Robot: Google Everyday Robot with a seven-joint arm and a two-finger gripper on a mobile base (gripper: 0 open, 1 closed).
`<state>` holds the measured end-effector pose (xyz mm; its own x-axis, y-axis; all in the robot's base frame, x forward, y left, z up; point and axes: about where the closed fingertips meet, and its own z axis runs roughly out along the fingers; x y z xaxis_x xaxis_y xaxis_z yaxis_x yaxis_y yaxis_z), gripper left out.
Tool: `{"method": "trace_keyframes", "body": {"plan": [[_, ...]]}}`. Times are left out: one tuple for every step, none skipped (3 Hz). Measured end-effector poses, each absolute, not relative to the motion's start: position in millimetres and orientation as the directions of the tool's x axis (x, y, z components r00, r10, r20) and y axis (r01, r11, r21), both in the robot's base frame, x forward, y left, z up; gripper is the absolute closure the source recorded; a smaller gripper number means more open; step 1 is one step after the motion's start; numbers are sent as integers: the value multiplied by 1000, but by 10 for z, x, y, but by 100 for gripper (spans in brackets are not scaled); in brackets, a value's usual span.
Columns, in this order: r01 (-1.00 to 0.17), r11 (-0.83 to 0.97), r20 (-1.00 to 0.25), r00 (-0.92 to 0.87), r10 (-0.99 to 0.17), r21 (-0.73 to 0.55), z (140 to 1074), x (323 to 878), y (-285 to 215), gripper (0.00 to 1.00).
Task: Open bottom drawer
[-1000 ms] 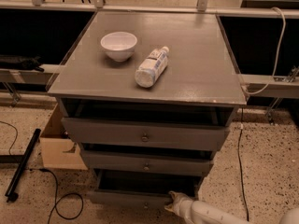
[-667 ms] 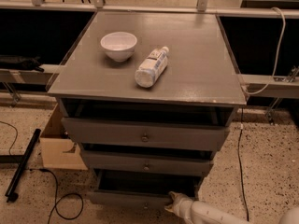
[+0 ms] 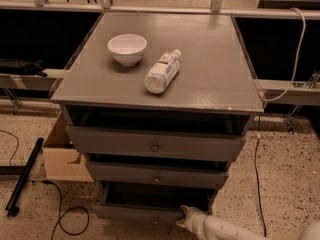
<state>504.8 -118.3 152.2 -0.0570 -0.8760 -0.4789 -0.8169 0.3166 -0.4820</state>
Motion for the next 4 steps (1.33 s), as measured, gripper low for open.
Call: {"method": "trace_keyframes", "body": {"plan": [[-817, 317, -479, -57, -876, -482, 1522, 5048, -1183, 58], [-817, 317, -479, -57, -876, -482, 1521, 5048, -1182, 34], [-817, 317, -479, -57, -876, -482, 1521, 5048, -1182, 45], [-817, 316, -479, -57, -876, -482, 1521, 5048, -1182, 61]]}}
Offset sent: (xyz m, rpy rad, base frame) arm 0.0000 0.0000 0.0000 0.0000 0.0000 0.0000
